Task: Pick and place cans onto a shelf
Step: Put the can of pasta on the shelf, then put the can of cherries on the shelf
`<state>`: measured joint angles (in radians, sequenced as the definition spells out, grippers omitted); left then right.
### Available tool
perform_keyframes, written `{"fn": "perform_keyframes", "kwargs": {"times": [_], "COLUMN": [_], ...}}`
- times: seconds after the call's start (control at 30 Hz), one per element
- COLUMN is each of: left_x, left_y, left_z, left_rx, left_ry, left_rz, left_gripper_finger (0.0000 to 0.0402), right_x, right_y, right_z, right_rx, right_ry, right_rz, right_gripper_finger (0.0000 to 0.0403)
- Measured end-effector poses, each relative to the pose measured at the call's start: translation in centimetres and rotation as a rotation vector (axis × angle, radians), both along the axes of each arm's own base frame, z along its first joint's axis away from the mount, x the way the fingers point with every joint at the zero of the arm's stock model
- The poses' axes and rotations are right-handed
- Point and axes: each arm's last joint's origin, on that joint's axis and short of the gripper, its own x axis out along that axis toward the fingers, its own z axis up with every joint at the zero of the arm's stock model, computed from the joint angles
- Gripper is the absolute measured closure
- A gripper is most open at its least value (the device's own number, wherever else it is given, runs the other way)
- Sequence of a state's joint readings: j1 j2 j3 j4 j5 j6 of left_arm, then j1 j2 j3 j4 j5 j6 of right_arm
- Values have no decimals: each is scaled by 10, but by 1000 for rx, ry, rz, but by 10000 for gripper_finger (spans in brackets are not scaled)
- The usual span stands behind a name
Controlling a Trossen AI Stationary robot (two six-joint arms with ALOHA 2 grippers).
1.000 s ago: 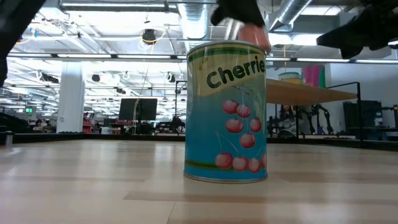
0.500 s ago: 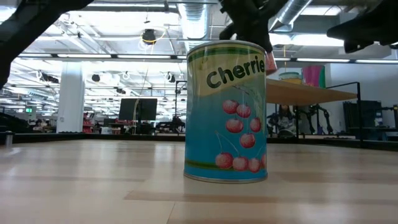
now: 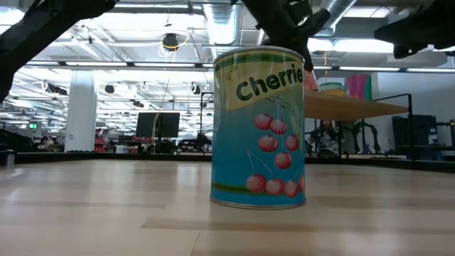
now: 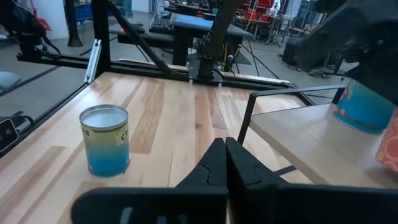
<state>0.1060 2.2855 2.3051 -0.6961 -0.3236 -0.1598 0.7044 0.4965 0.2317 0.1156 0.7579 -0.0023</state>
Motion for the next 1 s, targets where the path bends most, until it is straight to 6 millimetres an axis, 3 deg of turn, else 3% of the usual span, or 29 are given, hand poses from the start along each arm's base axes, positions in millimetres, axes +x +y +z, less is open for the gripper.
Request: {"fn": "perform_keyframes", "kwargs": {"times": [1.0], "left_x": [0], "left_y": [0], "left_z": [0], "left_rx": [57], "left_ry": [36], "left_rz": [-16], "left_gripper_finger": [358], "right_x": [0], "right_y": [0], "right_z": [2], "right_rx": [4], "right_ry": [-15], "right_rz": [-2], "right_gripper_finger": [398]}}
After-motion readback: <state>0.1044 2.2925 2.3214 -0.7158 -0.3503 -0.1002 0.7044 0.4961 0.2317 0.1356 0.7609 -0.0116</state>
